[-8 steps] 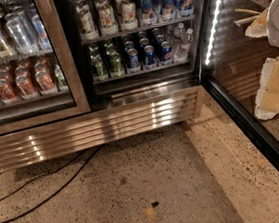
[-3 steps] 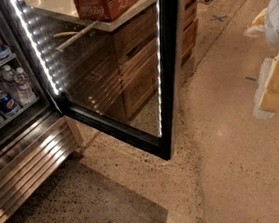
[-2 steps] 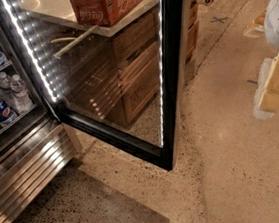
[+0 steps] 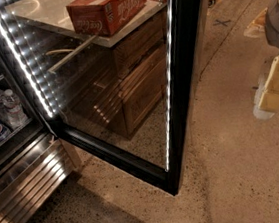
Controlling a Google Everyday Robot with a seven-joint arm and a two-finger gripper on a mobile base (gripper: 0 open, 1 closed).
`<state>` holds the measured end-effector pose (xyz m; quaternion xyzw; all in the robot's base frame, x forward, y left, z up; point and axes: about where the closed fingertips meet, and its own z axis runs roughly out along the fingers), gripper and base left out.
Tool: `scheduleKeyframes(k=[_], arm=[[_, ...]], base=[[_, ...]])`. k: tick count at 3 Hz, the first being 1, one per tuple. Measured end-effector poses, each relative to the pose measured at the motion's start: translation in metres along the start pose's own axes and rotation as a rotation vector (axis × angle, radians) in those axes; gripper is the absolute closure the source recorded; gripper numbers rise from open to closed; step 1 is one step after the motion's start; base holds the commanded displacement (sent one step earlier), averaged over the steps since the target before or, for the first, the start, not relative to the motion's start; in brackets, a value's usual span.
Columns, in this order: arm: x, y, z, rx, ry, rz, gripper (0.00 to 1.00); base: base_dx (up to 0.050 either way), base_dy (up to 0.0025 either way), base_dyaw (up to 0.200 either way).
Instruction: Close right fridge door
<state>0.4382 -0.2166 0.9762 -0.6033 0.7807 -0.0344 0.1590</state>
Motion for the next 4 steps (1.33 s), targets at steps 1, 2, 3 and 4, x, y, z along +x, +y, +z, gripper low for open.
scheduleKeyframes(k=[1, 2, 3, 4], arm=[[0.0000, 0.0000, 0.0000, 0.000, 0.000, 0.000, 0.00], [0.0000, 0.0000, 0.0000, 0.000, 0.000, 0.000, 0.00], [0.0000, 0.0000, 0.0000, 0.000, 0.000, 0.000, 0.27], [0.0000, 0.0000, 0.0000, 0.000, 0.000, 0.000, 0.50]], base=[[0.050, 0.00001, 0.000], [0.000, 0.00000, 0.000], [0.000, 0.00000, 0.000], [0.000, 0.00000, 0.000]])
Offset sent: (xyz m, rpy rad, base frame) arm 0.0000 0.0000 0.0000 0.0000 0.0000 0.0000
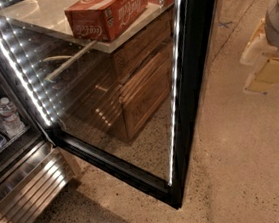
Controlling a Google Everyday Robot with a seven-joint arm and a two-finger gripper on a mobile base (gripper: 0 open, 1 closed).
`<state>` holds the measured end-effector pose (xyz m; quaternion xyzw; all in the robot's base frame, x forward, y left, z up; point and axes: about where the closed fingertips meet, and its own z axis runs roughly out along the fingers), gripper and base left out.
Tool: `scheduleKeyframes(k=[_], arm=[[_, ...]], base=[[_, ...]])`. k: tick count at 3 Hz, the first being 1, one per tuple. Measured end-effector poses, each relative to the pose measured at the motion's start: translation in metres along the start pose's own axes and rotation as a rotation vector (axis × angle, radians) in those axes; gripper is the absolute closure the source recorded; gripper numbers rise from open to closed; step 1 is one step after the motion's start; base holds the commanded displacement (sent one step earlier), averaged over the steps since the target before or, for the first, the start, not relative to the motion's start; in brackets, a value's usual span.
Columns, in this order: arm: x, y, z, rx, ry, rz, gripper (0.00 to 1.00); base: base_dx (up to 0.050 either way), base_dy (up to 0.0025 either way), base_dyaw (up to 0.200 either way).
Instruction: Close right fridge door
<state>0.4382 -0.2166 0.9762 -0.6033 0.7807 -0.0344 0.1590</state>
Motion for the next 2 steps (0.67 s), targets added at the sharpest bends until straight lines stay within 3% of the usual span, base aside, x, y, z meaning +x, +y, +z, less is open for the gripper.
scheduleKeyframes(k=[2], arm=[[0.0000, 0.0000, 0.0000, 0.000, 0.000, 0.000, 0.97]], base=[[0.000, 0.00000, 0.000]])
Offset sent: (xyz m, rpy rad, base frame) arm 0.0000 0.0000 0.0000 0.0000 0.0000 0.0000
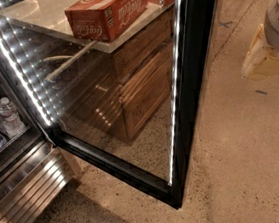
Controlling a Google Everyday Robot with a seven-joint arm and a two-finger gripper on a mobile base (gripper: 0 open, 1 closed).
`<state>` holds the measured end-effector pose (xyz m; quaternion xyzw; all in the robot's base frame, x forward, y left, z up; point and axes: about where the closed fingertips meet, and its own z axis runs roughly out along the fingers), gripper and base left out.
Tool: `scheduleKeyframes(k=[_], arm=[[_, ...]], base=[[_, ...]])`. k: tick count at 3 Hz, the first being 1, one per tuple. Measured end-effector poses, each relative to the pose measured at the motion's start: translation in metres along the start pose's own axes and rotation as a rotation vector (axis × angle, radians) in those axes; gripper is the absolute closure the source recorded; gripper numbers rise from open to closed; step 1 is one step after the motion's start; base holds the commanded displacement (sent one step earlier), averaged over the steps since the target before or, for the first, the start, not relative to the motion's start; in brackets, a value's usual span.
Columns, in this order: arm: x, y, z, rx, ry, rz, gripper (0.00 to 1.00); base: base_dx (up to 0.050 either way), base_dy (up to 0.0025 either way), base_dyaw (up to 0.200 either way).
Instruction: Close right fridge door
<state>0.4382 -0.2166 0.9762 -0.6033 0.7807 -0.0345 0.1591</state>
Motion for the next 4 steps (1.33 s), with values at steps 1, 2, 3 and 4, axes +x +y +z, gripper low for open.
scheduleKeyframes(k=[1, 2, 3, 4], arm=[[0.000, 0.000, 0.000, 0.000, 0.000, 0.000, 1.00], [0.000, 0.000, 0.000, 0.000, 0.000, 0.000, 1.00], [0.003, -0.011, 0.010, -0.018, 0.014, 0.021, 1.00], [-0.006, -0.031, 0.041, -0.073, 0.044, 0.022, 1.00]], base=[[0.000, 0.00000, 0.000], [0.000, 0.00000, 0.000], [0.000, 0.00000, 0.000], [0.000, 0.00000, 0.000]])
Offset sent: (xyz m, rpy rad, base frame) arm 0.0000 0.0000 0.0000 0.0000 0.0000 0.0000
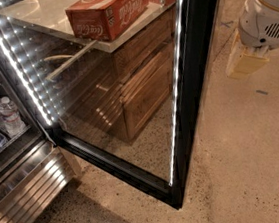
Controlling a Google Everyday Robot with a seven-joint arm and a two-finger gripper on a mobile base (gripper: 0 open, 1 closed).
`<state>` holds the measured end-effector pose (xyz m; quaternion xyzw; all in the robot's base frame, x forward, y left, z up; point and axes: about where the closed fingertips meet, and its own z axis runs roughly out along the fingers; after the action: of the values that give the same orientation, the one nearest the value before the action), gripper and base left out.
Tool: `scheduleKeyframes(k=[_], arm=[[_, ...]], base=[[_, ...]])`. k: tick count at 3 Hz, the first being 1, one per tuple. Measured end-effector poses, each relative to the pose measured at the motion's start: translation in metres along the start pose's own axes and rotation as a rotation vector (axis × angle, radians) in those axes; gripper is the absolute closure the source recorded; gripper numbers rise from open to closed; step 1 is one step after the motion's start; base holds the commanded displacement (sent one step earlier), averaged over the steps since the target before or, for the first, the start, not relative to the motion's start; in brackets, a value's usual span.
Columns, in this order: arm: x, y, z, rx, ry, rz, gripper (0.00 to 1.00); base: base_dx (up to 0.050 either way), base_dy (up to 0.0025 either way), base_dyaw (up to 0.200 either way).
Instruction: Close right fridge door
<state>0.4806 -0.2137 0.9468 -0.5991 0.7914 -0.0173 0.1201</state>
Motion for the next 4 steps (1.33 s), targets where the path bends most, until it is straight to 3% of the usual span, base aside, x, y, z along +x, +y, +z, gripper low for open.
scheduleKeyframes(k=[1, 2, 3, 4], arm=[[-0.0156, -0.0138, 0.0276, -0.043, 0.021, -0.021, 1.00], [-0.0156, -0.0138, 0.0276, -0.043, 0.021, -0.021, 1.00], [-0.0152, -0.0181, 0.0262, -0.069, -0.041, -0.022, 1.00], [-0.0215, -0.0188, 0.0279, -0.127, -0.116, -0.055, 1.00]], base=[[0.000, 0.00000, 0.000], [0.000, 0.00000, 0.000], [0.000, 0.00000, 0.000], [0.000, 0.00000, 0.000]])
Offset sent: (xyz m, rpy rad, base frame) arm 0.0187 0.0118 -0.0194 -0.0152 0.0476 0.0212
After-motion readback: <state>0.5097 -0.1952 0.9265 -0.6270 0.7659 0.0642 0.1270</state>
